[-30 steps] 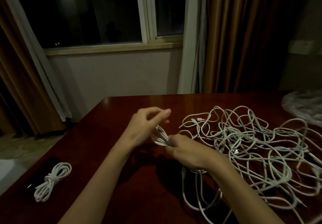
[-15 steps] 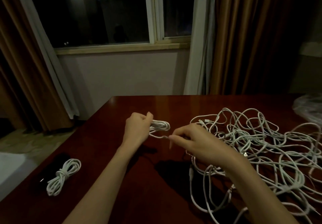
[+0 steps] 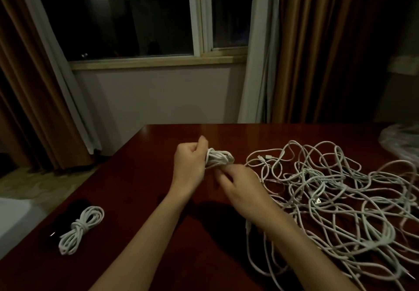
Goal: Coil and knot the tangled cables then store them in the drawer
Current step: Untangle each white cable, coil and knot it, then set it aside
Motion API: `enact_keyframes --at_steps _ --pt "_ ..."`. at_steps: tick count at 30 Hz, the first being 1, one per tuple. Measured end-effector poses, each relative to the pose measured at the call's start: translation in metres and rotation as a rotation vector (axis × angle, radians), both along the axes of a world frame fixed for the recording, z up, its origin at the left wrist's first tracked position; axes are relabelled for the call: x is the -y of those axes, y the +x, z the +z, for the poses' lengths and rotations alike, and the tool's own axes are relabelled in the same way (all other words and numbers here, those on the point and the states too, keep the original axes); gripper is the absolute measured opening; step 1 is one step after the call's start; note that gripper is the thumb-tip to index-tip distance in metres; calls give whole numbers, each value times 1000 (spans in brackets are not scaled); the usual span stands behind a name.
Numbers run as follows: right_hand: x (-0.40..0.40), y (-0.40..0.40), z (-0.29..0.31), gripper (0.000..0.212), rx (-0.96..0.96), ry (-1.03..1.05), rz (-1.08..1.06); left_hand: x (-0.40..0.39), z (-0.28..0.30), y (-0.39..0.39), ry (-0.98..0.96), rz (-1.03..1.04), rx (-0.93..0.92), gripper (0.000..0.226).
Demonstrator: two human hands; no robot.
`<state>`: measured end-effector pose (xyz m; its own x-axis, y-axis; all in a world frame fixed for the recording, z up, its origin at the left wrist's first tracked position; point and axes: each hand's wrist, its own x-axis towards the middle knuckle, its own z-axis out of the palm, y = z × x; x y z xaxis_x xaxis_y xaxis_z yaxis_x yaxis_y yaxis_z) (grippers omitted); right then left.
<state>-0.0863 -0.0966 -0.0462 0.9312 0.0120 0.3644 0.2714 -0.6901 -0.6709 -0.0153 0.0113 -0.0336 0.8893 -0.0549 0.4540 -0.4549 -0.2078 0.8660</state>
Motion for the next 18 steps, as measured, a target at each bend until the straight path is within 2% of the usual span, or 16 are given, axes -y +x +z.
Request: enact_keyframes --at_steps 3,6,8,10,12,14,16,18 --pt "-20 -12 3 26 -11 -250 65 -7 -9 7 123 122 69 56" --pt "-16 -21 21 23 53 -406 67 -11 -16 9 274 123 153 56" --pt "-3 -19 32 24 117 -331 23 -9 -16 7 343 59 216 56" --pt "11 -11 35 26 146 -150 0 -5 -14 4 367 -18 255 56" --pt "24 -2 31 24 128 86 -2 -3 -13 4 299 -120 221 56" --pt "32 4 23 24 99 299 -6 -2 -12 2 147 -252 126 52" --pt "30 7 13 26 81 333 -48 1 -13 -1 -5 -315 48 55" --pt "17 7 2 26 61 219 -90 4 -12 -2 -106 -263 -21 58"
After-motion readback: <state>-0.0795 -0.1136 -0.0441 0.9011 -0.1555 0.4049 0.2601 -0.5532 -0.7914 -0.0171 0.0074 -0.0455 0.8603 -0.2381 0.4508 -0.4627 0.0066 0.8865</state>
